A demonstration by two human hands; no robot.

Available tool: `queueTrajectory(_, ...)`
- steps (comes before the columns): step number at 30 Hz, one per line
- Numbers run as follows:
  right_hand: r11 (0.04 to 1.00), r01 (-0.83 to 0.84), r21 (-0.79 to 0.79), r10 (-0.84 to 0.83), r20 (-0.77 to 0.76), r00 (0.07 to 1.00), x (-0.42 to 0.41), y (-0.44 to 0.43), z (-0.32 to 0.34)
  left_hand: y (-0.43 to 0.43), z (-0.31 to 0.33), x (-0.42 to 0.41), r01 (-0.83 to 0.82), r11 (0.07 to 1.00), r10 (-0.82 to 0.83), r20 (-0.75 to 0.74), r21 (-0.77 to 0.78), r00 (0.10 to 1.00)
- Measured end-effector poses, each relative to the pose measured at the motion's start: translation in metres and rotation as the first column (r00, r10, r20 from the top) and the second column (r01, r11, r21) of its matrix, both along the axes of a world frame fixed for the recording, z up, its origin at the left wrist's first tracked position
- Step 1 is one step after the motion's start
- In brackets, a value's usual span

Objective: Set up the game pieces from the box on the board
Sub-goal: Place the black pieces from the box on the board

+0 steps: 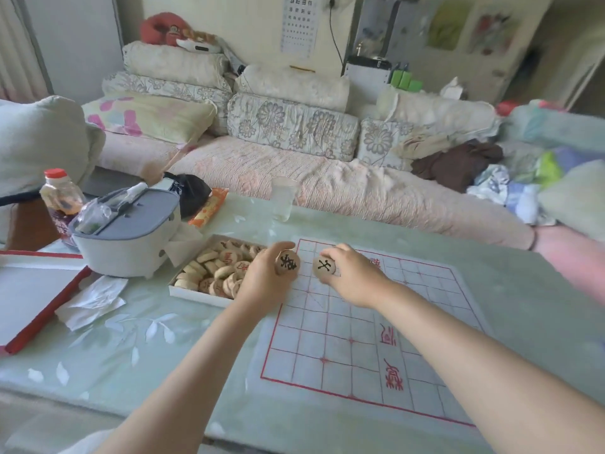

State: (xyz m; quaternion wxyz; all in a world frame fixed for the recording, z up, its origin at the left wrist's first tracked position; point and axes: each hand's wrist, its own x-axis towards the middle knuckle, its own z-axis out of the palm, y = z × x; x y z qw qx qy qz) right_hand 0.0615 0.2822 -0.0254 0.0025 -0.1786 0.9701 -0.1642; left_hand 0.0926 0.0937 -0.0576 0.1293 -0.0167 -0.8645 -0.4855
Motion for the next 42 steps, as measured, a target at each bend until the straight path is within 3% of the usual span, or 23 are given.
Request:
queueTrajectory(8, 0.95, 0.296, -0.1, -0.292, 0.056, 0.955, 0.068, 0.154, -0.017, 0.126, 0.002, 0.025, 0.269, 0.957, -0.282, 0.118, 0.109, 0.952)
queueTrajectory(12, 0.882, 0.434, -0.182, -0.428, 0.077, 0.901, 0.082, 0.229, -0.03, 0.196, 0.002, 0.018, 0.34, 0.916, -0.378, 0.171, 0.214, 0.91)
queueTrajectory(18, 0.756, 0.591, -0.283, -0.598, 0.068, 0.798, 0.089, 0.317, -0.05, 0.275, -0.009, -0.001, 0.393, 0.894, -0.446, 0.327, 0.216, 0.833)
queueTrajectory(28, 0.819, 0.547, -0.17, -0.553, 0.014, 0.833, 0.083, 0.338, -0.077, 0.329, -0.038, -0.009, 0.39, 0.909, -0.418, 0.322, 0.15, 0.85)
queueTrajectory(33, 0.855, 0.515, -0.066, -0.511, 0.064, 0.857, 0.075, 0.341, -0.082, 0.336, -0.04, -0.011, 0.395, 0.906, -0.424, 0.323, 0.153, 0.846)
queueTrajectory(35, 0.847, 0.516, -0.13, -0.515, 0.043, 0.856, 0.074, 0.341, -0.075, 0.339, -0.039, -0.012, 0.389, 0.905, -0.424, 0.327, 0.17, 0.845)
queueTrajectory(39, 0.821, 0.397, -0.41, -0.403, 0.074, 0.912, 0.08, 0.329, -0.058, 0.346, -0.036, -0.008, 0.355, 0.89, -0.44, 0.34, 0.286, 0.831)
queueTrajectory(42, 0.798, 0.335, -0.501, -0.341, 0.083, 0.936, 0.088, 0.325, -0.058, 0.354, -0.033, 0.0, 0.367, 0.848, -0.499, 0.342, 0.382, 0.796)
